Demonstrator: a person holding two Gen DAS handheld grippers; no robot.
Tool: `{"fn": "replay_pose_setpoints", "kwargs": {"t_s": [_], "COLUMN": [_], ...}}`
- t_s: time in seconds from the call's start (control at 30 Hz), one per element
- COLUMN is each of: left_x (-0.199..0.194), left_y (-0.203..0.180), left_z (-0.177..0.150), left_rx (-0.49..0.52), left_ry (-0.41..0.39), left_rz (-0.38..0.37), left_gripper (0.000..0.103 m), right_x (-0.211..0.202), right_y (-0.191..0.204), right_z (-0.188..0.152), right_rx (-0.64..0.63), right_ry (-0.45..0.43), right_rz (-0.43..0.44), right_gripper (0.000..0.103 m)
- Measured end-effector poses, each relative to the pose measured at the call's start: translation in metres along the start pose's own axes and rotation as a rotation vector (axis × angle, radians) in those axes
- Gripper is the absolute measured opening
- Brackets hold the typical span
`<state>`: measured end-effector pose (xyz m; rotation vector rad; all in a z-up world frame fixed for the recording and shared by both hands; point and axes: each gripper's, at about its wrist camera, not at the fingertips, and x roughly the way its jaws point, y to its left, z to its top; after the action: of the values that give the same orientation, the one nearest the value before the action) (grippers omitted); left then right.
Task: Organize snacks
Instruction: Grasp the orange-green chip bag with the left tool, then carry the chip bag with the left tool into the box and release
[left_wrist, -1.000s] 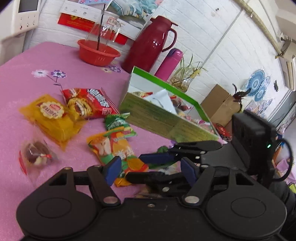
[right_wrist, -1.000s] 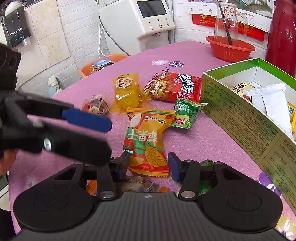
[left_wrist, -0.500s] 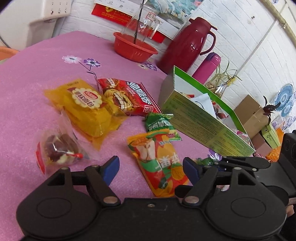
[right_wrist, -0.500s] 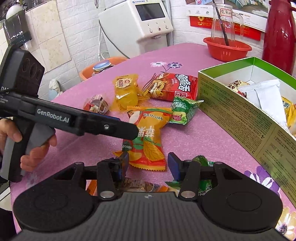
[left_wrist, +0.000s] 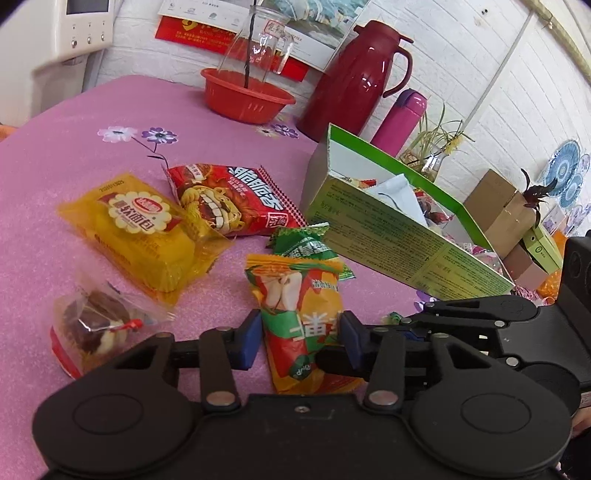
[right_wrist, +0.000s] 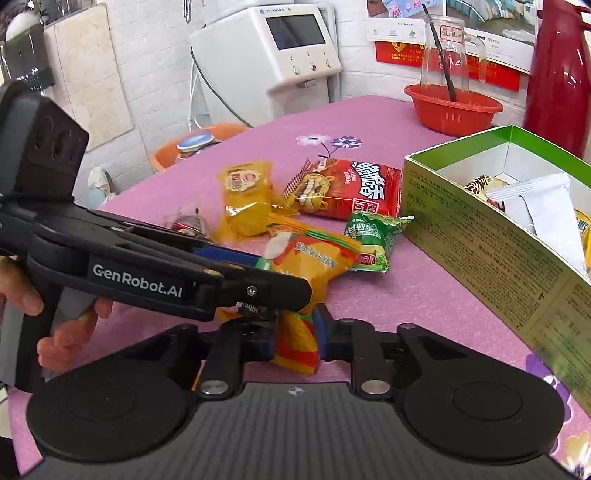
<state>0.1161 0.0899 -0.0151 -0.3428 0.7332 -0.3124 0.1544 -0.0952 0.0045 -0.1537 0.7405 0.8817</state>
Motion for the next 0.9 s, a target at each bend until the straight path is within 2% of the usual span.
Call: {"fn": "replay_pose_setpoints", "kwargs": {"t_s": [0.1, 0.47, 0.9], "left_x": [-0.008, -0.016, 0.059], "left_y": [-0.009, -0.068, -0.132], "left_z": [0.004, 0.046, 0.098], "left_rx": [0.005, 0.112, 0.168], "left_ry": [-0.023, -0.119, -0.117], "left_rz": [-0.019, -0.108, -0.245], "left_gripper": [0.015, 0.014, 0.014], "right_x": [-0.012, -0.071, -0.101], "right_y": [0.001, -0.018, -0.086], "right_z": [0.000, 0.005, 0.007], "right_rx": [0.004, 0.038, 0.115], "right_ry": [-0.033, -0.222, -0.334], "right_rz": [-0.012, -0.119, -0.298], "right_gripper": [0.025, 0.022, 0.022]}}
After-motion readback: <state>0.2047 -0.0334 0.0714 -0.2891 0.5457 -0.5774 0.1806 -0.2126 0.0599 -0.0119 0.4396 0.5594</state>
